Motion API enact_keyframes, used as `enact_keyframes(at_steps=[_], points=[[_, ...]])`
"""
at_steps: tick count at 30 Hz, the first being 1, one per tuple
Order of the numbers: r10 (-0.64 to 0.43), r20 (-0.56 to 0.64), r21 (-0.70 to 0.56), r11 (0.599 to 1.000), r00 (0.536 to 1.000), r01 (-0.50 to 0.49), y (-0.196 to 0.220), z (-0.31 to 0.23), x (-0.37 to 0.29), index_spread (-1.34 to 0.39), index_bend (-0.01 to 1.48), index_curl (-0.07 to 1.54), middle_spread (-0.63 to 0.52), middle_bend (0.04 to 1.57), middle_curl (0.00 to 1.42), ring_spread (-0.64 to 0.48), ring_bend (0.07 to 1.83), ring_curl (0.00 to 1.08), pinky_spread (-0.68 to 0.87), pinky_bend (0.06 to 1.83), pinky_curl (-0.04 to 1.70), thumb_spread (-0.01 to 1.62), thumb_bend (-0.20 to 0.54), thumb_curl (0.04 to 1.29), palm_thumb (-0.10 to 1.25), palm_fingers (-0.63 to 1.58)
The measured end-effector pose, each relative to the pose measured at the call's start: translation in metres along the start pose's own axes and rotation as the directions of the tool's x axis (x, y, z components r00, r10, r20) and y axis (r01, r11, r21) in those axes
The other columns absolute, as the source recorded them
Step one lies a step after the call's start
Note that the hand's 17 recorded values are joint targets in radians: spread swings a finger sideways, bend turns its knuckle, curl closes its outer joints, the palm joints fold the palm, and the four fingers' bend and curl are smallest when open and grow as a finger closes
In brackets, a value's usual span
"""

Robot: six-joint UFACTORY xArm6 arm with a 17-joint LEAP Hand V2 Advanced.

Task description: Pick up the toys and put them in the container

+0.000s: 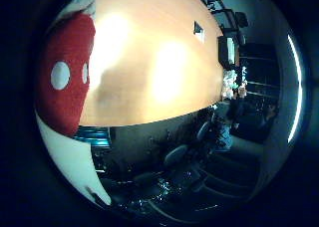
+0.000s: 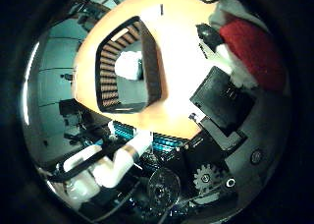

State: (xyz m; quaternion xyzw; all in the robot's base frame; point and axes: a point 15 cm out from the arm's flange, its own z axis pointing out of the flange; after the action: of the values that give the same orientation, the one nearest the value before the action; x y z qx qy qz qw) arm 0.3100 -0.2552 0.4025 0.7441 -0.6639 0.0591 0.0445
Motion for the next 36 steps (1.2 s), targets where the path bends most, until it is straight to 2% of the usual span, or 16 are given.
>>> enact_keyframes(at_steps=[6,12,20,28,30,34,35,36], points=[[-0.034,-0.008,0.083,0.996,0.999,0.035,-0.032,-0.058,-0.056,-0.26,1.04,0.88,-0.18,1.26,0.86,-0.25,1.31,0.77,-0.25,1.11,0.97,0.72,-0.018,0.78,1.04,1.06],[-0.112,-0.003,0.149,0.983,0.994,0.111,-0.063,-0.094,-0.141,-0.26,1.04,0.89,-0.18,1.26,0.87,-0.26,1.29,0.79,-0.26,1.08,1.00,0.70,-0.020,0.81,1.04,1.06],[-0.187,0.048,0.198,0.965,0.981,0.174,-0.089,-0.109,-0.241,-0.27,1.03,0.90,-0.17,1.25,0.88,-0.26,1.28,0.81,-0.27,1.06,1.03,0.68,-0.019,0.84,1.04,1.06],[-0.215,0.085,0.271,0.945,0.973,0.185,-0.110,-0.115,-0.277,-0.27,1.03,0.91,-0.17,1.24,0.90,-0.26,1.27,0.82,-0.27,1.04,1.05,0.67,-0.020,0.85,1.03,1.06],[-0.218,0.086,0.276,0.943,0.972,0.187,-0.110,-0.116,-0.279,-0.27,1.02,0.91,-0.18,1.23,0.90,-0.26,1.27,0.82,-0.28,1.05,1.05,0.71,-0.035,0.84,0.99,1.08],[-0.221,0.088,0.270,0.944,0.971,0.190,-0.108,-0.116,-0.280,-0.29,0.86,0.85,-0.19,1.15,0.83,-0.26,1.21,0.75,-0.33,0.97,0.97,0.99,-0.042,0.68,0.84,1.02],[-0.222,0.090,0.262,0.946,0.971,0.192,-0.106,-0.115,-0.280,-0.31,0.72,0.83,-0.20,1.09,0.81,-0.26,1.19,0.74,-0.37,0.95,0.95,1.04,-0.055,0.61,0.75,0.85],[-0.224,0.092,0.254,0.947,0.970,0.195,-0.104,-0.114,-0.280,-0.34,0.62,0.79,-0.21,1.06,0.78,-0.27,1.16,0.71,-0.40,0.93,0.92,1.07,-0.049,0.56,0.70,0.77]])
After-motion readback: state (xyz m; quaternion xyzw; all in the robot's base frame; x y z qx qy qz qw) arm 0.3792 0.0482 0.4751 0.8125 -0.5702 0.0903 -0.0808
